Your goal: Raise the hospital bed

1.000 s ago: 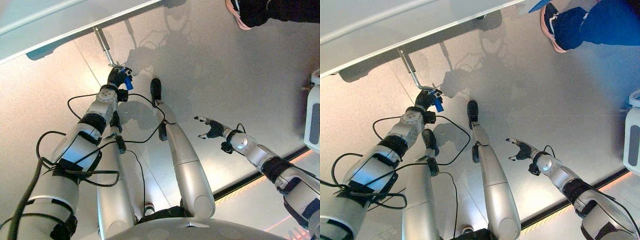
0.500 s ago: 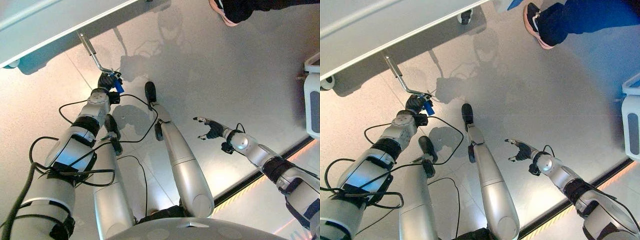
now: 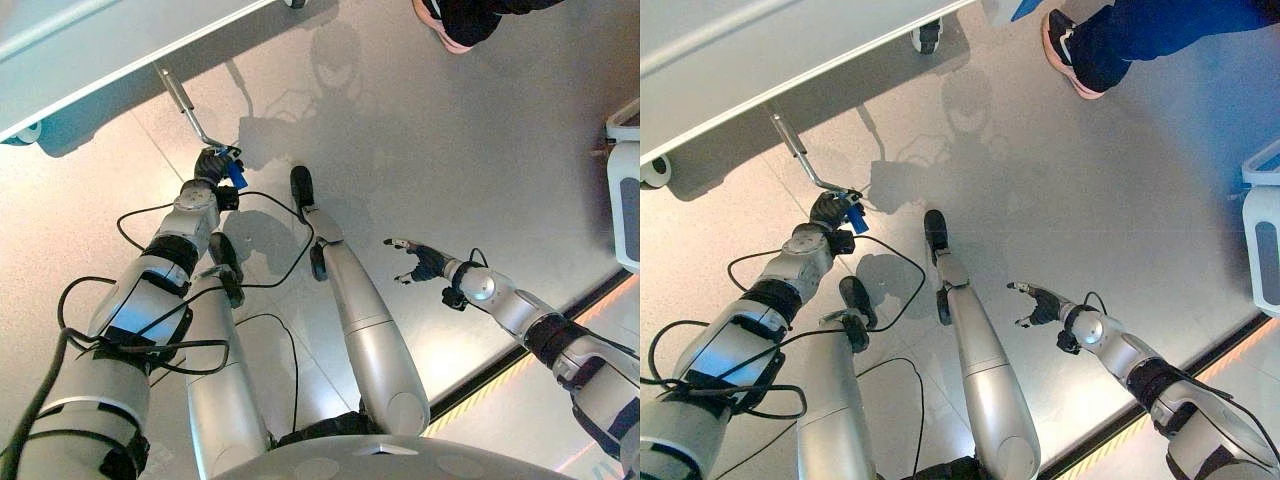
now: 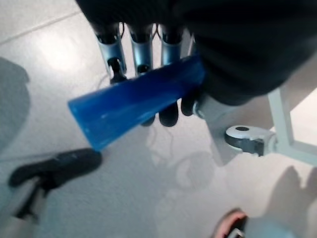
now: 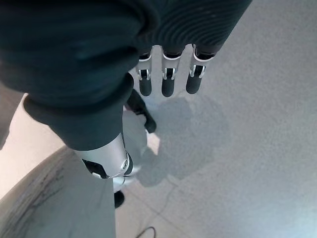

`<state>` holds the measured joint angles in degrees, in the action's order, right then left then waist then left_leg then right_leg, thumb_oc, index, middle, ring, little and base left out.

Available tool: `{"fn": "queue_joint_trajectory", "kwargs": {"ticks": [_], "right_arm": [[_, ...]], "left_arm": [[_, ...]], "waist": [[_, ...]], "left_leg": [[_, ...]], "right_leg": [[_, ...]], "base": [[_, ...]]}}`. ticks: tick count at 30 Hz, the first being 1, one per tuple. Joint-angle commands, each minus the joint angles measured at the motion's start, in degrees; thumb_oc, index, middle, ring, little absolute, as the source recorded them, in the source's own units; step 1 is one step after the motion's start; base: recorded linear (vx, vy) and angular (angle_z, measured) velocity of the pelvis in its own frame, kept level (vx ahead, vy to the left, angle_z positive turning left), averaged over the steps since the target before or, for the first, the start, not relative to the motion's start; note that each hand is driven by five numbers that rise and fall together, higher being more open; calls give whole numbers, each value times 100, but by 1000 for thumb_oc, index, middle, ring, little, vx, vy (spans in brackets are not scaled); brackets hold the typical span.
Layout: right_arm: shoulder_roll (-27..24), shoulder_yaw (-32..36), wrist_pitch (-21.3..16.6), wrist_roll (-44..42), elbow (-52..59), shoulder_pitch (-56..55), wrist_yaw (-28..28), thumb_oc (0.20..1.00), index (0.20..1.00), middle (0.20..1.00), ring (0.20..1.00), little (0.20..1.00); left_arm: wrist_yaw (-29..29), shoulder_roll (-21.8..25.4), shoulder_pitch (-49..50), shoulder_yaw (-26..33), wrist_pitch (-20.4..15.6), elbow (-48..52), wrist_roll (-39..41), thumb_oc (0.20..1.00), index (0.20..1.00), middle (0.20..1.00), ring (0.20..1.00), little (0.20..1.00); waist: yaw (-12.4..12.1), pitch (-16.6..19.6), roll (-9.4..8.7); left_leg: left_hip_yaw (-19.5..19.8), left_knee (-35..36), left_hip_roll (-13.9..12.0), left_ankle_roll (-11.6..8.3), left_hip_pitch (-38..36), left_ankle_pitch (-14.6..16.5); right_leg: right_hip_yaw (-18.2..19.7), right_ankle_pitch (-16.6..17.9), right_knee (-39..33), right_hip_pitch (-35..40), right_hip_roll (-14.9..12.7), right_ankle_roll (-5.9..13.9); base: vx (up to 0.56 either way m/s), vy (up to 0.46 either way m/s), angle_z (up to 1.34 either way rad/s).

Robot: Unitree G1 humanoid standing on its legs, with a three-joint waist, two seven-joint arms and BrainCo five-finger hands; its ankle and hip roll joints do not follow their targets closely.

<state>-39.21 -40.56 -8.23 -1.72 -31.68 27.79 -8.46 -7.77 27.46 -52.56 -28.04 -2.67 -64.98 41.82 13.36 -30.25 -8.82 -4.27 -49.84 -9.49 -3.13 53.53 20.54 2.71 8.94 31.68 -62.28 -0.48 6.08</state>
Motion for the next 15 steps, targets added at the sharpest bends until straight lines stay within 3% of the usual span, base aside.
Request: {"fn": "queue_joint_trajectory", "kwargs": {"ticks": [1, 3, 4, 5, 8, 13, 15], "right_arm": [[-295, -61, 10, -207, 402, -283, -81, 1000, 1000, 1000, 1000, 1000], [-295, -61, 10, -207, 402, -283, -81, 1000, 1000, 1000, 1000, 1000], [-337, -93, 13, -219, 473, -291, -97, 1000, 1000, 1000, 1000, 1000], [-282, -163, 34, -284, 222, -368, -130, 1000, 1000, 1000, 1000, 1000], [-221, -232, 9, -184, 337, -146, -35, 1000, 1000, 1000, 1000, 1000], [-442, 138, -99, -209, 553, -258, 120, 1000, 1000, 1000, 1000, 1000], [-443, 138, -99, -209, 555, -259, 120, 1000, 1000, 1000, 1000, 1000]], "left_arm": [[378, 28, 544, -221, -356, 847, -462, 200, 200, 200, 200, 200], [378, 28, 544, -221, -356, 847, -462, 200, 200, 200, 200, 200], [350, -5, 541, -178, -373, 803, -448, 200, 200, 200, 200, 200], [386, -116, 524, -94, -457, 848, -508, 200, 200, 200, 200, 200], [259, 31, 384, 5, -517, 895, -409, 200, 200, 200, 200, 200], [111, 52, 421, 52, -595, 981, -406, 200, 200, 200, 200, 200], [111, 52, 422, 53, -595, 982, -407, 200, 200, 200, 200, 200]], "waist": [[-451, 46, -133], [-451, 46, -133], [-452, 46, -126], [-552, 46, -224], [-534, 46, -395], [-496, 46, -270], [-495, 46, -272]], "left_leg": [[316, 225, 318, 267, 118, -369], [316, 225, 318, 267, 118, -369], [378, 82, 341, 223, 142, -334], [623, 157, 288, -110, 22, -558], [759, 310, 99, -211, 121, -781], [788, 1333, -103, -417, 61, -1381], [786, 1342, -102, -417, 55, -1386]], "right_leg": [[623, -742, 469, -26, -1090, 500], [623, -742, 469, -26, -1090, 500], [796, -701, 410, -37, -1101, 482], [1046, -1106, 667, 193, -890, 508], [779, -1072, 519, 159, -829, 546], [569, -1160, 269, 150, -835, 469], [570, -1157, 265, 153, -836, 468]], "base": [[0, 0, 23], [17, -20, -6], [70, -490, -43], [68, -611, -30], [-24, -433, 39], [-45, -178, 22], [-29, -57, 5]]}}
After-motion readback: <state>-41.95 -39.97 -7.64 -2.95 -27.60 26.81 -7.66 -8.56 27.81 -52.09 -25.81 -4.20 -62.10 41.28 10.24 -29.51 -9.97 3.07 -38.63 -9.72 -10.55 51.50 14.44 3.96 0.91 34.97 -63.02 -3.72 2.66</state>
